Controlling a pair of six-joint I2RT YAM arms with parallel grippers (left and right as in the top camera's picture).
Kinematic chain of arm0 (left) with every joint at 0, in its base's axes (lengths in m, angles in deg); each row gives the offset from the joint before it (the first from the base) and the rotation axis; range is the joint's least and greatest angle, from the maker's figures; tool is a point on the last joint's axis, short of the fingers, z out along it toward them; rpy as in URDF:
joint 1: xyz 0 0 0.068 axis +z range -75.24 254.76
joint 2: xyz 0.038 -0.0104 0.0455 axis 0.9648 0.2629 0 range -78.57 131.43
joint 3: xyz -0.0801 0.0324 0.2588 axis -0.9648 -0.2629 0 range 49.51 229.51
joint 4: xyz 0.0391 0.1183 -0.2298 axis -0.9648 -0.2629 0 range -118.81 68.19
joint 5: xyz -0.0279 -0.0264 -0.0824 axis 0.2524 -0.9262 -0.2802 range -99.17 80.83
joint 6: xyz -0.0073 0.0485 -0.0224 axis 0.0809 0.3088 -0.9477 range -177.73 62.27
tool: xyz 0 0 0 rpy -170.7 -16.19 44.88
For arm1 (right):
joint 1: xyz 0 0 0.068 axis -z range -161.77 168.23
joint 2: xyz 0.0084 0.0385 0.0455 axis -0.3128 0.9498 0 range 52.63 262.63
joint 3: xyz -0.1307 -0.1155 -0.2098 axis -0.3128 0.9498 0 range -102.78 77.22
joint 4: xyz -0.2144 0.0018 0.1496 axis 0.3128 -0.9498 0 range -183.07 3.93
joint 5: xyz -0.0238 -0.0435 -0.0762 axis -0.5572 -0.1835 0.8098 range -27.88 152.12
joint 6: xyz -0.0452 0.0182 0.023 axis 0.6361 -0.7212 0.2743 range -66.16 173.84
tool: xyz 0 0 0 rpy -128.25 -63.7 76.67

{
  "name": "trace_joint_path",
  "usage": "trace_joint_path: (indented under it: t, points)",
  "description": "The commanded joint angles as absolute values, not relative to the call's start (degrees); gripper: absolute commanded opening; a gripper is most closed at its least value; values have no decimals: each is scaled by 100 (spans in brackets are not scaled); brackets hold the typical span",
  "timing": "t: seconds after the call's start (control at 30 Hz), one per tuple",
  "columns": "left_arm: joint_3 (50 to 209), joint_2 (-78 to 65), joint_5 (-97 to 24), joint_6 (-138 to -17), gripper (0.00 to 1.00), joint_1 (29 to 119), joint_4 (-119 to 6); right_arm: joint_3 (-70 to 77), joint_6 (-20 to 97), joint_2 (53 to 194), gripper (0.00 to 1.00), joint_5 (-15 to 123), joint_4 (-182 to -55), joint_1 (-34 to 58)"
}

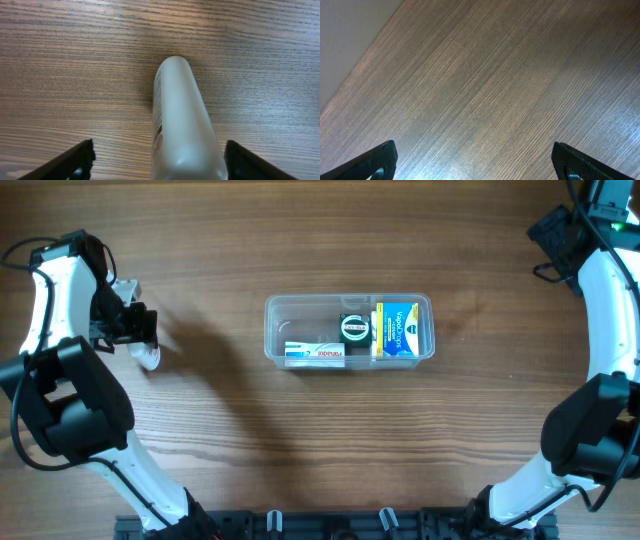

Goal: Pack container
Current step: 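Move the left gripper to the white lotion bottle and grasp it, then carry the lotion bottle over the container and lay it inside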

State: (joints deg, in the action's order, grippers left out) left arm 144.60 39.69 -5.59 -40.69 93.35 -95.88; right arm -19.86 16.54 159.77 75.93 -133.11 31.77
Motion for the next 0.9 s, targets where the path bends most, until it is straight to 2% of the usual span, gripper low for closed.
trace_joint_path:
  t: [0.0,0.07,0.13,0.23,0.3,0.67,0.87]
  points:
    - [14417,4041,-629,-4014,77,9345,-9568,-1979,1593,15926,100,7669,-13298,3159]
    - [14417,4041,-629,-4016,61,9345,-9566,-1979,1595,15924,100,7669,-13298,3159]
    - [14417,4041,-629,-4016,52,9345,-9566,-1979,1595,15926,100,7669,-13298,3159]
    - [14417,4041,-631,-4062,47,9345,-9568,-1977,1595,15926,100,7669,-13298,3159]
    - [14417,4041,-633,-4191,40,9345,-9568,-1979,1595,15926,100,7669,-13298,3159]
    - [14508,4026,-1304,-4670,26,9345,-9520,-1979,1597,15924,100,7669,-13298,3159]
    - [15278,3857,-1892,-4967,26,9304,-9767,-1979,1595,15926,100,7669,-13298,3159]
